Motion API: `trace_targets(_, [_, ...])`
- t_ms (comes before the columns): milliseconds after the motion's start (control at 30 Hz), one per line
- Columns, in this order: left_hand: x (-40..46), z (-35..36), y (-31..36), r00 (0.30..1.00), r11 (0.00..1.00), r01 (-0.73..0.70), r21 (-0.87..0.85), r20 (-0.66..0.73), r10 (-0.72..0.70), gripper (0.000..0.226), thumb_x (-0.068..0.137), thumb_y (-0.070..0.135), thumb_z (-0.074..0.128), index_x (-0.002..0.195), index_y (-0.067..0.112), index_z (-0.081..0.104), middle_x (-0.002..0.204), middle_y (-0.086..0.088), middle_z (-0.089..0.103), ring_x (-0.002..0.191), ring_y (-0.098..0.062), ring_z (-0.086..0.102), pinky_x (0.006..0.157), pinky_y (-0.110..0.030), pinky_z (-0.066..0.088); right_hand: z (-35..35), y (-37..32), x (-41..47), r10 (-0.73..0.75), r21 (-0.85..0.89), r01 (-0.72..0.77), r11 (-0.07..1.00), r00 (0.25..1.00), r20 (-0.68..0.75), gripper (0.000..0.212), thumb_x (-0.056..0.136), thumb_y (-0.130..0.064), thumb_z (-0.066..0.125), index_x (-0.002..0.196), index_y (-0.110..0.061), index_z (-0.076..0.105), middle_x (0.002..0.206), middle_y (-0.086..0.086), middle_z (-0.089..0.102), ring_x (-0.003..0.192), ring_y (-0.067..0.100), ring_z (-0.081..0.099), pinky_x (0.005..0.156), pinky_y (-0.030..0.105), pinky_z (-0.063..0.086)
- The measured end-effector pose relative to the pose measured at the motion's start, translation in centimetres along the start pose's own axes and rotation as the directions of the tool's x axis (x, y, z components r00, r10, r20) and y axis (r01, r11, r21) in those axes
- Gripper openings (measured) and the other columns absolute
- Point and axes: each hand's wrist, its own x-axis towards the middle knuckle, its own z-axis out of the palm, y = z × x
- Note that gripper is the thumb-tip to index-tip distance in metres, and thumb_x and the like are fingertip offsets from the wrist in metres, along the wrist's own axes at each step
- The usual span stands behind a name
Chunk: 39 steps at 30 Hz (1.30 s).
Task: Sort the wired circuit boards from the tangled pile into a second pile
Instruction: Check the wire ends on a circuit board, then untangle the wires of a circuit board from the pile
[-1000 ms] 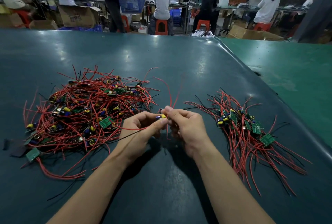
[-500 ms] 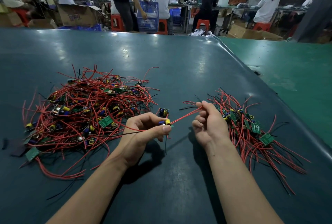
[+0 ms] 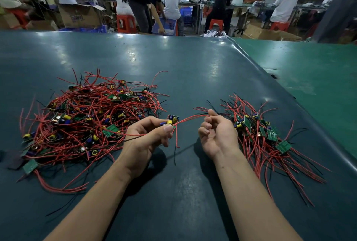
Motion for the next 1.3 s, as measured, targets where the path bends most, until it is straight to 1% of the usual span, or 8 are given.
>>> trace_targets(233, [0.1, -0.1, 0.0, 0.999, 0.999, -0.009, -0.038, -0.031, 0.008, 0.011, 0.073, 0.008, 0.067, 0.076, 0.012, 0.076, 0.065, -0.005, 0.063, 0.059, -0.015, 0.054, 0.058, -0.021, 0.047, -0.2, 0.2, 0.1, 0.085, 0.065, -0.087, 0.994, 0.996, 0.033, 0.024, 0.095, -0.007, 0.031, 0.084, -0.011, 0.052, 0.043, -0.001, 0.043, 0.029, 0.010, 0.033, 0.033, 0.012, 0.026])
trace_targets(400, [0.0, 0.3, -0.1, 0.999, 1.000, 0.017, 0.013, -0.032, -0.017, 0.010, 0.073, 0.012, 0.068, 0.078, 0.013, 0.077, 0.065, -0.008, 0.063, 0.056, -0.016, 0.053, 0.055, -0.021, 0.046, -0.2, 1.0, 0.1, 0.105, -0.036, -0.102, 0.994, 0.990, 0.097, 0.052, 0.103, -0.048, 0.031, 0.088, -0.008, 0.060, 0.050, 0.002, 0.049, 0.033, 0.010, 0.034, 0.034, 0.014, 0.027])
trace_targets(567, [0.1, 0.2, -0.2, 0.996, 0.994, 0.056, 0.090, -0.077, -0.049, 0.008, 0.075, 0.022, 0.069, 0.074, 0.019, 0.076, 0.064, -0.002, 0.065, 0.059, -0.014, 0.054, 0.057, -0.022, 0.045, 0.2, 1.9, -0.4, -0.030, -0.296, 0.125, 0.947, 0.952, 0.304, 0.069, 0.078, -0.075, 0.043, 0.098, -0.013, 0.066, 0.058, -0.001, 0.058, 0.039, 0.009, 0.040, 0.040, 0.016, 0.029])
trace_targets(733, [-0.2, 0.4, 0.1, 0.992, 0.993, 0.120, -0.012, -0.028, -0.121, 0.026, 0.076, 0.036, 0.077, 0.081, 0.011, 0.075, 0.074, -0.014, 0.069, 0.065, -0.026, 0.065, 0.064, -0.033, 0.056, 0.3, 3.2, -1.7, 0.068, -0.567, 0.303, 0.766, 0.839, 0.540, 0.018, 0.086, -0.034, 0.070, 0.096, -0.019, 0.072, 0.064, -0.004, 0.061, 0.048, 0.008, 0.048, 0.054, 0.025, 0.031])
trace_targets(867, [-0.2, 0.6, 0.6, 0.988, 0.991, 0.124, -0.042, -0.083, -0.127, 0.034, 0.077, 0.042, 0.066, 0.081, 0.009, 0.077, 0.068, -0.015, 0.069, 0.055, -0.024, 0.067, 0.054, -0.031, 0.058, 0.0, 3.0, -2.4, 0.102, -0.547, 0.351, 0.760, 0.766, 0.634, 0.030, 0.079, -0.043, 0.069, 0.095, -0.018, 0.075, 0.072, 0.005, 0.059, 0.054, 0.009, 0.048, 0.043, 0.017, 0.035])
trace_targets(967, [0.0, 0.7, 0.2, 0.985, 0.991, 0.098, 0.095, -0.154, -0.082, 0.044, 0.080, 0.043, 0.061, 0.072, 0.000, 0.066, 0.064, -0.014, 0.067, 0.051, -0.023, 0.064, 0.051, -0.030, 0.055, -0.1, 3.1, -2.5, 0.078, -0.560, 0.420, 0.714, 0.747, 0.660, 0.020, 0.078, -0.026, 0.075, 0.096, -0.016, 0.075, 0.066, 0.005, 0.066, 0.056, 0.009, 0.055, 0.048, 0.020, 0.044])
trace_targets(1100, [0.0, 0.5, -0.7, 0.976, 0.904, 0.003, 0.428, -0.198, 0.091, 0.045, 0.086, 0.045, 0.053, 0.071, 0.004, 0.065, 0.059, -0.003, 0.066, 0.053, -0.013, 0.059, 0.051, -0.027, 0.048, 0.0, 3.0, -2.5, -0.015, -0.592, 0.551, 0.589, 0.739, 0.673, 0.014, 0.082, -0.011, 0.076, 0.087, -0.024, 0.077, 0.086, 0.028, 0.070, 0.075, 0.026, 0.058, 0.071, 0.048, 0.054])
trace_targets(1300, [0.0, 0.2, -1.3, 0.949, 0.797, -0.101, 0.596, -0.184, 0.258, 0.047, 0.090, 0.057, 0.045, 0.079, 0.018, 0.068, 0.053, 0.005, 0.059, 0.045, -0.003, 0.049, 0.049, -0.019, 0.040, -0.1, 2.1, -1.7, -0.206, -0.631, 0.575, 0.521, 0.802, 0.561, 0.008, 0.087, -0.018, 0.073, 0.080, -0.018, 0.069, 0.070, 0.001, 0.074, 0.046, 0.008, 0.054, 0.043, 0.021, 0.043])
